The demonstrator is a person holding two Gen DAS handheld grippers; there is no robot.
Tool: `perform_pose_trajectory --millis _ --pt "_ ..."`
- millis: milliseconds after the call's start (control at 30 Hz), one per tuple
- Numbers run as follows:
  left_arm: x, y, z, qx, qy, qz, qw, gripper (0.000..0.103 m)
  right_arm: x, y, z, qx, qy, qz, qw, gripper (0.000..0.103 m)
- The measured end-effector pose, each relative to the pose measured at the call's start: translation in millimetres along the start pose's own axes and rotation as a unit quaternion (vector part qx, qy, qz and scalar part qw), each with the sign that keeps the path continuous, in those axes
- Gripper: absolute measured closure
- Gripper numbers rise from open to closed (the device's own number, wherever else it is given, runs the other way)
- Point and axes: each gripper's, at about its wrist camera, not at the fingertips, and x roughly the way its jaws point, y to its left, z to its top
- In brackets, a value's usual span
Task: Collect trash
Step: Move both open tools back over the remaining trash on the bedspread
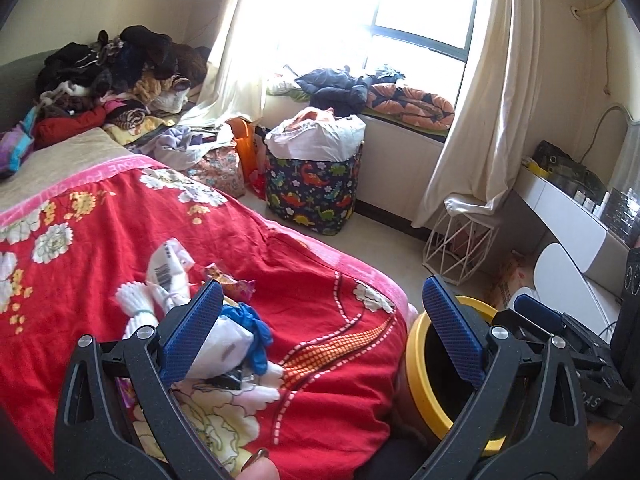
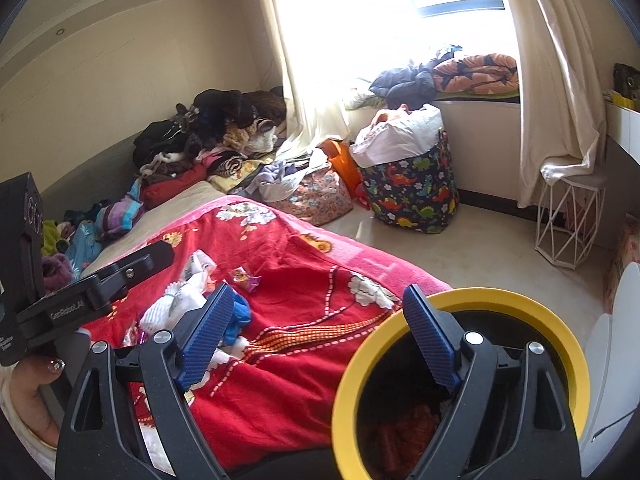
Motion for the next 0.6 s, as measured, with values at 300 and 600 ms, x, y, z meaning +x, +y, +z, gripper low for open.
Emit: perform_pose_trajectory --millis 300,600 --pt "-6 33 5 -0.016 -0.004 0.030 0.9994 0.011 20 35 4 -0.041 0.015 0.034 0.998 0.019" --pt "-14 71 4 -0.043 0.000 0.064 0.9970 0.011 47 70 3 -0.074 0.040 0.064 0.994 0.018"
